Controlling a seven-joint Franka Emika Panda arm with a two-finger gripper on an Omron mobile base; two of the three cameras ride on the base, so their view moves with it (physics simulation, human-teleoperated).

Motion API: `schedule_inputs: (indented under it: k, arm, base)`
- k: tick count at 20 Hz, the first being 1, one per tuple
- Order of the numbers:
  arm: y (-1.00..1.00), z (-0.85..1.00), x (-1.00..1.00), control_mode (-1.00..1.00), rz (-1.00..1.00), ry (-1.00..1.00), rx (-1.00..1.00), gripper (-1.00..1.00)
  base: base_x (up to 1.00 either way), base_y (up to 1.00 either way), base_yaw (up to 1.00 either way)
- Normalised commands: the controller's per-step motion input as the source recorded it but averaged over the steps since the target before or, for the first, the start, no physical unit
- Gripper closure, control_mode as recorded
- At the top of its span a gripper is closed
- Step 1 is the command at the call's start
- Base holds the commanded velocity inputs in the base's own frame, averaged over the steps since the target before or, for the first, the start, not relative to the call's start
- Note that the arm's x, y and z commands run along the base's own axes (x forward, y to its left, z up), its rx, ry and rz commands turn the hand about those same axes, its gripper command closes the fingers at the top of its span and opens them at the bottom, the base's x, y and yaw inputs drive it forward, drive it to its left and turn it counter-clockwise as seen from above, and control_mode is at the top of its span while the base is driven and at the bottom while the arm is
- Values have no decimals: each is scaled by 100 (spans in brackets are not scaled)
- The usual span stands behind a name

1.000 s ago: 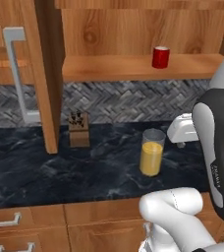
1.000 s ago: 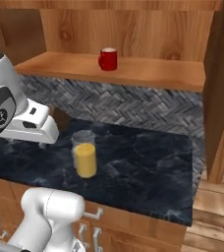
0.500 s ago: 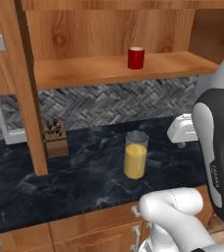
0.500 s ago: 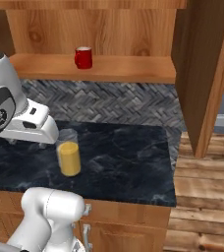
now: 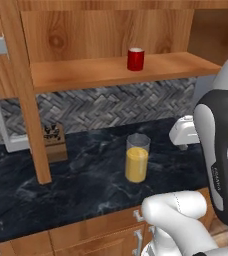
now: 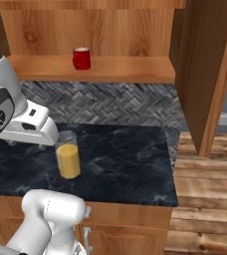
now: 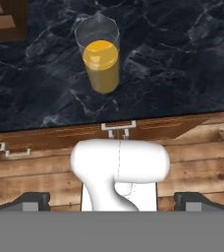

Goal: There is a tray on the dining counter. Grab the cup, mug, and pitcher and place them on the tray. The pitcher may be placed next to the tray if it cannot fit the tray.

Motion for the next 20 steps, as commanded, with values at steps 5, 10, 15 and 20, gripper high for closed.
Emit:
schedule_inputs:
  k: [5,10,15,20]
  arm:
    - [0,0,0,100,0,0,0,-100]
    - [0,0,0,100,0,0,0,-100]
    - [4,0,0,-100,0,0,0,-100]
    - [9,16,0,-100,0,-7,0,-100]
  base:
    - [22,19,18]
    - [21,22,20]
    - [12,15,5]
    - [0,0,0]
